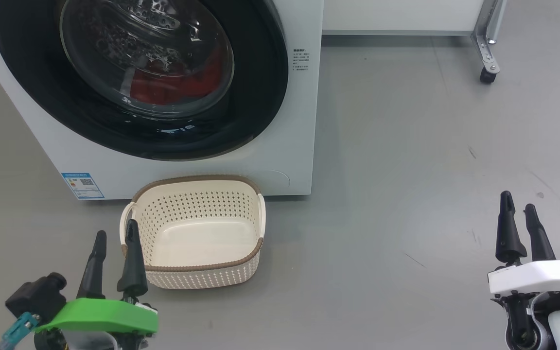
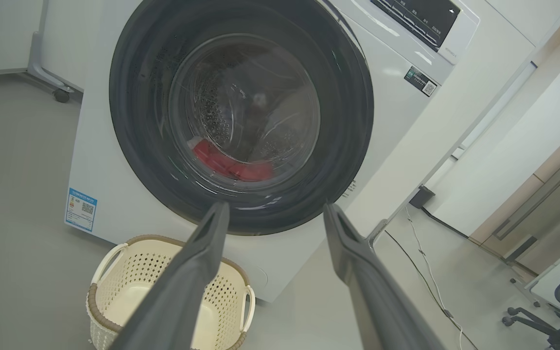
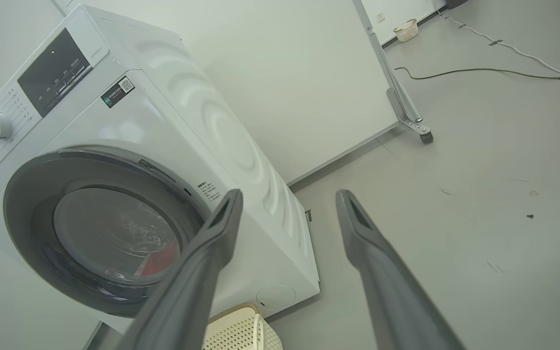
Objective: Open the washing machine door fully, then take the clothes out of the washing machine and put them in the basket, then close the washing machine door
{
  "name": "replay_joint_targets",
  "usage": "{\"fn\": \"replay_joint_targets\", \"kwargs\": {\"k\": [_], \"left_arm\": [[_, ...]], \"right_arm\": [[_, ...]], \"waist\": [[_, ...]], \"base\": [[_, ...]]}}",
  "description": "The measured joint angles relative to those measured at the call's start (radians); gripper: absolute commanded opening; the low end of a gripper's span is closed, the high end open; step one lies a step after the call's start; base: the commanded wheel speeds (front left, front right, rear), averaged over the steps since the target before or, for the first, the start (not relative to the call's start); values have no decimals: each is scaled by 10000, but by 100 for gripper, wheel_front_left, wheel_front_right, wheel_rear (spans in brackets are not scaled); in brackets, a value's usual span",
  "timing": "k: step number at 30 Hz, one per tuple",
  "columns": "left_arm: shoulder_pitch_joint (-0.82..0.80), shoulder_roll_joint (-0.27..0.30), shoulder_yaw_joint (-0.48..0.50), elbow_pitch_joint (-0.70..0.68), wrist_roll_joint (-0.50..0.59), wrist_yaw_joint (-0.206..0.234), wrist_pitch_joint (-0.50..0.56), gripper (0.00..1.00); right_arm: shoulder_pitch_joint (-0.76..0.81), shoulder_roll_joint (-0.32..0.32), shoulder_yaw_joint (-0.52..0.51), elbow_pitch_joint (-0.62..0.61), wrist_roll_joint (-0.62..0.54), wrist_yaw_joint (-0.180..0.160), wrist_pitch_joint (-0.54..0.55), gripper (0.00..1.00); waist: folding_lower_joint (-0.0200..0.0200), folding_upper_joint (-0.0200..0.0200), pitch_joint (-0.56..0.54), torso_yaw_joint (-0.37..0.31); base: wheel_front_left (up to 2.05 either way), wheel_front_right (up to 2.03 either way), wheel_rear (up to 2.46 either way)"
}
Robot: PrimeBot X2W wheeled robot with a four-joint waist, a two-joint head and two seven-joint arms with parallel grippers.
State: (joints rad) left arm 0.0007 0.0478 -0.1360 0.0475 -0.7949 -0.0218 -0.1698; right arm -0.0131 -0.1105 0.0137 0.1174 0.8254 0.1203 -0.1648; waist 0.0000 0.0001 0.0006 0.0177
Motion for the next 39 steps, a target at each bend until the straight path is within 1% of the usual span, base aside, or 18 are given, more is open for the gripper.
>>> {"fn": "replay_joint_targets", "kwargs": {"k": [3,5,7,14,20,25,28,39], "left_arm": [[1,2,-194,-44,890,153,-96,100],[2,0,-337,-67,1289,278,-180,100],[4,4,-462,-81,1716,445,-209,100],[18,2,-982,-31,3264,782,-430,100],[64,2,-1267,240,3954,1093,-612,100],[320,2,-1406,616,4096,1250,-744,100],[435,2,-1411,729,3940,1325,-794,100],[434,2,-1463,1423,3770,1407,-796,100]], "right_arm": [[2,-19,75,-46,-512,-13,-81,100],[3,-23,150,-65,-851,-86,-127,100],[6,-25,213,-82,-1139,-88,-184,100],[12,-33,370,-84,-2194,-92,-443,100],[32,-48,591,77,-3003,-100,-612,100],[146,-56,780,384,-3620,-105,-767,100],[222,-50,886,591,-3925,-190,-830,100],[221,-15,976,1133,-3893,-190,-704,100]], "waist": [[0,0,3,2],[0,0,5,2],[0,0,7,3],[0,0,5,6],[0,0,-11,12],[0,0,-39,14],[0,0,-55,10],[0,0,-67,-26]], "base": [[0,0,0],[0,0,0],[0,0,0],[0,0,0],[0,0,0],[0,0,0],[0,0,0],[0,0,0]]}}
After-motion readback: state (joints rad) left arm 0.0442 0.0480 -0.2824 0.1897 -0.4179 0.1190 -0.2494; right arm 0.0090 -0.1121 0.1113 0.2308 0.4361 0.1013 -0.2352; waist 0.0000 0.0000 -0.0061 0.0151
